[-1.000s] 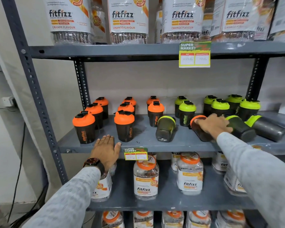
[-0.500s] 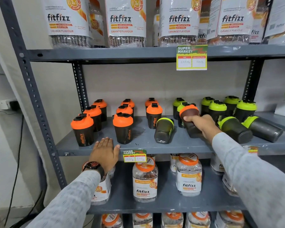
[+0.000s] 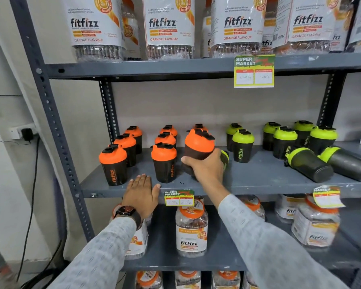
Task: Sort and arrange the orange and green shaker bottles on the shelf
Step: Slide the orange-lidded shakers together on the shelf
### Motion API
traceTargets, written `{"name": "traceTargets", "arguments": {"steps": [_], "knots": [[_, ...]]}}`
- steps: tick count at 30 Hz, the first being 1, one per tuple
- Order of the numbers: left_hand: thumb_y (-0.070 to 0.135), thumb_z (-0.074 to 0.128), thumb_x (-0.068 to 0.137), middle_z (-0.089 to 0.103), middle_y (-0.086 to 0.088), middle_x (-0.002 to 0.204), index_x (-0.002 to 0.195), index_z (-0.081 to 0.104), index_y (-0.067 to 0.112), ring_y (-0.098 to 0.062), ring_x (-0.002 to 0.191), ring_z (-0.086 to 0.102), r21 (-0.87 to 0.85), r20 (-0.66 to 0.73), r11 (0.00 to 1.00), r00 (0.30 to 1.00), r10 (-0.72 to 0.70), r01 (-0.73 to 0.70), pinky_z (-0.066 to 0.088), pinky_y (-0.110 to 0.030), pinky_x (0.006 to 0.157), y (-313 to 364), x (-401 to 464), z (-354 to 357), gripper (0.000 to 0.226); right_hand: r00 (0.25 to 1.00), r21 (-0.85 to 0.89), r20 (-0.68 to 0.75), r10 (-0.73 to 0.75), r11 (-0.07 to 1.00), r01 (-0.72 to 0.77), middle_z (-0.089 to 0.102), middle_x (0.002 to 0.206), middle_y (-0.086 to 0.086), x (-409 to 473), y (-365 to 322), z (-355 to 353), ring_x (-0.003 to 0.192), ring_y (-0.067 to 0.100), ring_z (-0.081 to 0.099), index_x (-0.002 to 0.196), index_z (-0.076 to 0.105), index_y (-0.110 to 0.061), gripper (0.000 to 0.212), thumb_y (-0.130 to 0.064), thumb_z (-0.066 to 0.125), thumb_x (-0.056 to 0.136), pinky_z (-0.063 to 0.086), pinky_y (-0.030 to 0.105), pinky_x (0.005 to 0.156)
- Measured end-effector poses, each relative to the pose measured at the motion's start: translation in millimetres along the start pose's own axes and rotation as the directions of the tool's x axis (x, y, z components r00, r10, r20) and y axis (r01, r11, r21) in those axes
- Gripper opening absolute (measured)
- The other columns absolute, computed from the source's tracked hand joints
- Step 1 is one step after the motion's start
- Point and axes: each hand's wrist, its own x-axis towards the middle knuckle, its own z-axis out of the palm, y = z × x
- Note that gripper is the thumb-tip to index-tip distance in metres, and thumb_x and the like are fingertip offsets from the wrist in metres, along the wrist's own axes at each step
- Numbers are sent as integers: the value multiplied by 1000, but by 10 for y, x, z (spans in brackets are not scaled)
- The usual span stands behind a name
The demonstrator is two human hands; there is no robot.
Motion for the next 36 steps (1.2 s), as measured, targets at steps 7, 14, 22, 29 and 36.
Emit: {"name": "traceTargets", "arguments": {"steps": [7, 14, 22, 29, 36], "knots": [[61, -4, 92, 37, -10, 163, 156, 37, 11, -26, 152, 29, 4, 1, 1000, 1000, 19, -19, 16, -43, 126, -7, -4, 3, 90, 994, -134, -44, -102, 986, 95, 57, 123, 1, -185, 152, 183, 104, 16, 53, 127, 43, -15, 85, -37, 97, 66, 38, 27, 85], [56, 7, 100, 36, -10, 163, 156, 35, 12, -26, 153, 28, 2, 9, 1000, 1000, 23, -23, 15, -43, 126, -5, 0, 4, 77, 994, -218, -70, -87, 973, 70, 61, 125, 5, -191, 307, 221, 115, 29, 63, 127, 44, -15, 85, -38, 97, 65, 46, 37, 90], [56, 10, 102, 35, -10, 163, 156, 35, 12, -26, 153, 28, 5, 9, 1000, 1000, 18, -18, 16, -43, 126, 11, -10, -9, 75, 994, -261, -66, -87, 963, 67, 58, 135, 9, -206, 351, 211, 123, 33, 62, 139, 41, -15, 90, -36, 94, 70, 53, 43, 96], [55, 12, 103, 36, -10, 163, 156, 36, 12, -26, 153, 29, 14, 10, 1000, 1000, 12, -12, 15, -43, 126, 15, -20, -7, 72, 957, -265, -99, -272, 935, 238, 58, 138, 3, -228, 423, -41, 122, 28, 63, 145, 43, -20, 73, -36, 81, 85, 55, 51, 100], [55, 12, 103, 33, -9, 165, 157, 33, 12, -26, 153, 27, 1, 16, 1000, 1000, -2, 2, 14, -43, 127, 39, -22, -17, 72, 943, -431, -176, -284, 883, 185, 60, 123, 11, 360, 289, -502, 113, 32, 60, 125, 63, -11, 40, -38, 68, 95, 48, 40, 88]]}}
